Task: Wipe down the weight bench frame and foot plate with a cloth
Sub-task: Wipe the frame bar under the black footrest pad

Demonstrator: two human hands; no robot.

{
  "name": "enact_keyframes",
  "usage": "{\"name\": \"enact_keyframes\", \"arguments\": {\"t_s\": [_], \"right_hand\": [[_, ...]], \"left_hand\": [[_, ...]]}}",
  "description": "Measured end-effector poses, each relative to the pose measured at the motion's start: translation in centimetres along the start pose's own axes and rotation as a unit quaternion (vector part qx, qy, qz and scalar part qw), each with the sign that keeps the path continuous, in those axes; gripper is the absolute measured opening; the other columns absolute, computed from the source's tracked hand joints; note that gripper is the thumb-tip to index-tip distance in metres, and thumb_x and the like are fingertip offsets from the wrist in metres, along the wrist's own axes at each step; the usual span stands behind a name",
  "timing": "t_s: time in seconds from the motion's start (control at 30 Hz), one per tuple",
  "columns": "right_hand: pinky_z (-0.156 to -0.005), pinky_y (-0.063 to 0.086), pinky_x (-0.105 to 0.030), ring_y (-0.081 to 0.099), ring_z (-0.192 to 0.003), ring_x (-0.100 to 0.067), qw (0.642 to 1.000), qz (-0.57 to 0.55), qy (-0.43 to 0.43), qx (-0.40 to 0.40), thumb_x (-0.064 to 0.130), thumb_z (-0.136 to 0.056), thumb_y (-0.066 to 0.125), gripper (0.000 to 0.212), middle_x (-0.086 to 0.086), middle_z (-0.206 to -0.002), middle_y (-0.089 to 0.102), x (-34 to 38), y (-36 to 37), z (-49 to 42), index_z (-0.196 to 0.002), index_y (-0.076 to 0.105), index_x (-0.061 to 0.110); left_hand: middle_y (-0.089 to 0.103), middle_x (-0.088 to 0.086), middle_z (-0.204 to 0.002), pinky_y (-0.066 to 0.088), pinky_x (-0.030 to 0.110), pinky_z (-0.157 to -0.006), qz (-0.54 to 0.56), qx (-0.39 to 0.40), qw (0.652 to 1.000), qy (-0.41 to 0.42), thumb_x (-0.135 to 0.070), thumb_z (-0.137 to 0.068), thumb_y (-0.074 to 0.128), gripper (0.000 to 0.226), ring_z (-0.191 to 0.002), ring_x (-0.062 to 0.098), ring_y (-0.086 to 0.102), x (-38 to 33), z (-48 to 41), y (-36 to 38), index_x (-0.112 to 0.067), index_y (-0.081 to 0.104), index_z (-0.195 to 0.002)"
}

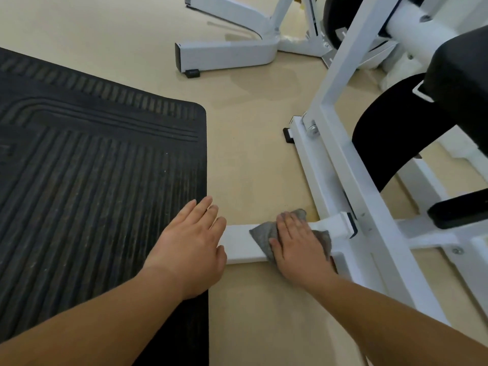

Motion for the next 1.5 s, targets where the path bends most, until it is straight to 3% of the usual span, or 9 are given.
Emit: {"name": "enact_keyframes", "arguments": {"t_s": [0.2, 0.4, 0.67, 0.87, 0.97, 1.07, 1.23, 1.37, 1.5], "right_hand": [[-0.126, -0.013, -0.040, -0.024, -0.154, -0.011, 0.988, -0.040, -0.146, 0.040, 0.066, -0.102, 0.008, 0.076, 0.006, -0.169, -0.017, 5.5, 0.3, 0.7, -0.163, -0.006, 0.024], [-0.126, 0.006, -0.039, 0.034, -0.151, -0.022, 0.998, 0.051, -0.043, -0.005, 0.049, -0.104, -0.006, 0.080, -0.007, -0.160, 0.042, -2.0, -0.4, -1.8, -0.155, 0.042, 0.011], [-0.101, 0.051, -0.034, 0.066, -0.115, -0.019, 0.983, -0.181, -0.033, 0.006, 0.056, -0.104, 0.017, 0.065, 0.001, -0.125, 0.072, 3.6, -3.7, 1.6, -0.132, 0.067, 0.026], [-0.076, 0.056, -0.036, 0.063, -0.079, -0.007, 0.930, -0.366, 0.033, 0.016, 0.057, -0.105, 0.029, 0.039, 0.007, -0.083, 0.067, 6.0, -10.0, 2.2, -0.092, 0.058, 0.035], [-0.081, 0.056, -0.036, 0.065, -0.084, -0.008, 0.899, -0.436, 0.030, 0.026, 0.055, -0.106, 0.031, 0.042, 0.005, -0.088, 0.069, 8.5, -15.1, 2.6, -0.097, 0.063, 0.030], [-0.084, 0.055, -0.031, 0.068, -0.090, -0.007, 0.854, -0.520, 0.017, 0.013, 0.051, -0.108, 0.031, 0.045, 0.003, -0.093, 0.072, 11.6, -20.5, 2.8, -0.099, 0.068, 0.025], [-0.095, 0.055, -0.042, 0.070, -0.101, -0.023, 0.746, -0.649, 0.086, 0.124, 0.044, -0.105, 0.035, 0.045, -0.008, -0.100, 0.076, 17.1, -24.3, 3.9, -0.101, 0.073, 0.018], [-0.067, 0.046, -0.033, 0.060, -0.077, -0.017, 0.874, -0.475, -0.061, 0.077, 0.032, -0.104, 0.043, 0.035, 0.005, -0.074, 0.063, 20.6, -25.5, 4.2, -0.074, 0.057, 0.021], [-0.070, 0.050, -0.031, 0.061, -0.081, -0.002, 0.896, -0.403, -0.173, 0.074, 0.043, -0.102, 0.048, 0.024, 0.010, -0.088, 0.066, 26.5, -24.7, 4.8, -0.092, 0.065, 0.029]], "left_hand": [[0.014, 0.006, -0.172, -0.014, 0.040, -0.125, 0.001, -0.004, 1.000, -0.006, -0.051, -0.102, 0.024, 0.069, -0.159, 0.021, -0.006, 0.0, 0.0, 0.0, -0.017, 0.024, -0.162], [0.006, 0.003, -0.173, -0.008, 0.042, -0.128, 0.002, 0.014, 1.000, -0.013, -0.051, -0.102, 0.020, 0.069, -0.158, 0.020, -0.012, -0.1, -0.1, -0.1, -0.019, 0.019, -0.164], [0.013, 0.000, -0.172, -0.008, 0.039, -0.128, 0.025, 0.021, 0.999, -0.013, -0.051, -0.104, 0.024, 0.065, -0.159, 0.017, -0.008, -0.1, -0.1, -0.7, -0.022, 0.024, -0.162], [0.014, -0.007, -0.171, -0.008, 0.038, -0.129, 0.149, 0.072, 0.986, -0.035, -0.061, -0.104, 0.026, 0.066, -0.158, 0.011, -0.009, 0.2, -1.0, -1.5, -0.028, 0.028, -0.161], [0.029, -0.009, -0.167, 0.012, 0.041, -0.128, 0.447, 0.096, 0.881, -0.119, -0.069, -0.099, 0.037, 0.068, -0.158, 0.016, 0.010, 0.7, -1.3, -3.8, -0.034, 0.037, -0.158], [0.062, -0.014, -0.136, 0.044, 0.018, -0.097, 0.663, 0.084, 0.723, -0.176, -0.069, -0.097, 0.048, 0.057, -0.123, 0.004, 0.058, -0.7, -0.3, -7.4, -0.039, 0.052, -0.145], [0.078, 0.003, -0.111, 0.063, 0.047, -0.087, 0.795, 0.052, 0.540, -0.271, -0.054, -0.100, 0.057, 0.036, -0.099, 0.023, 0.076, -0.7, 3.1, -11.1, -0.035, 0.061, -0.130], [0.077, 0.002, -0.095, 0.063, 0.026, -0.071, 0.687, -0.059, 0.633, -0.353, -0.033, -0.102, 0.062, 0.023, -0.084, 0.015, 0.074, 4.5, 7.9, -13.6, -0.019, 0.069, -0.119], [0.066, -0.005, -0.108, 0.050, 0.022, -0.074, 0.533, -0.123, 0.709, -0.445, -0.040, -0.093, 0.070, 0.038, -0.094, 0.010, 0.063, 10.0, 14.7, -16.0, -0.022, 0.057, -0.124]]}}
Point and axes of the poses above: each hand's wrist, its own z-axis away from the middle knuckle, its own y-axis out of the palm, x = y × z, the point moved 4 cm from there along -z, towards the middle knuckle
